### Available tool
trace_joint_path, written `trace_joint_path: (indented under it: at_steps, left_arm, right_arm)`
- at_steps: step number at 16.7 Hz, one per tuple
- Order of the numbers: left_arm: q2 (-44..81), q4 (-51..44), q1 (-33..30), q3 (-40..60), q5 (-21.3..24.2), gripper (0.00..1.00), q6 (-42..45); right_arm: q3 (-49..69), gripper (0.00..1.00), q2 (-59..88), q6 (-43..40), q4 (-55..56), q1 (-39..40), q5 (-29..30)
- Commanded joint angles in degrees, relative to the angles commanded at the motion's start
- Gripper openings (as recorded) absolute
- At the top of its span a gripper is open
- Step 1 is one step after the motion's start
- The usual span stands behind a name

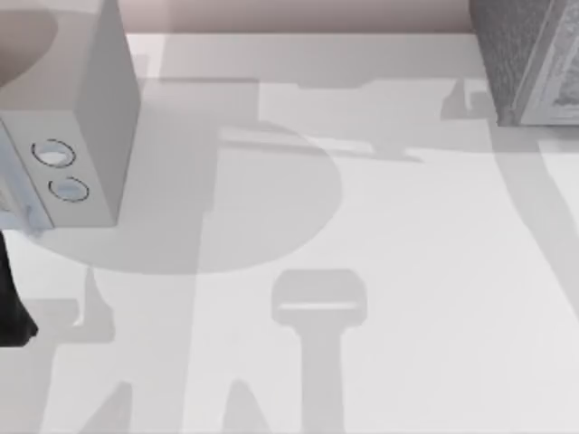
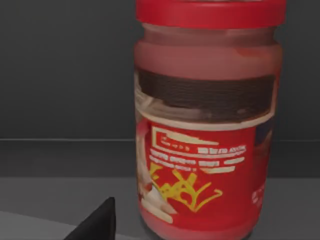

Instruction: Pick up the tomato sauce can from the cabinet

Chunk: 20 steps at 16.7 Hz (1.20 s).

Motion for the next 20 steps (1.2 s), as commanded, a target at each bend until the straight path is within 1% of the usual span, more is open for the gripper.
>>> trace_joint_path:
  at_steps: [3,9,14,20]
  left_arm:
    - [0.0,0.0,0.0,0.0,0.0,1.00,0.0]
    - [0.0,0.0,0.0,0.0,0.0,1.00,0.0]
    - [0.0,0.0,0.0,0.0,0.0,1.00,0.0]
    - [0.0,0.0,0.0,0.0,0.0,1.00,0.0]
  right_arm:
    - [0.8,1.00,0.7,0.1,0.3,-0.1,0.2]
    - [5.7,1.00,7.8,0.3,1.7,0.6,1.3]
    - [5.8,1.00,8.0,0.3,1.7,0.4,1.3]
    - [14.9,1.00,16.8,0.3,1.7,-0.8,0.0]
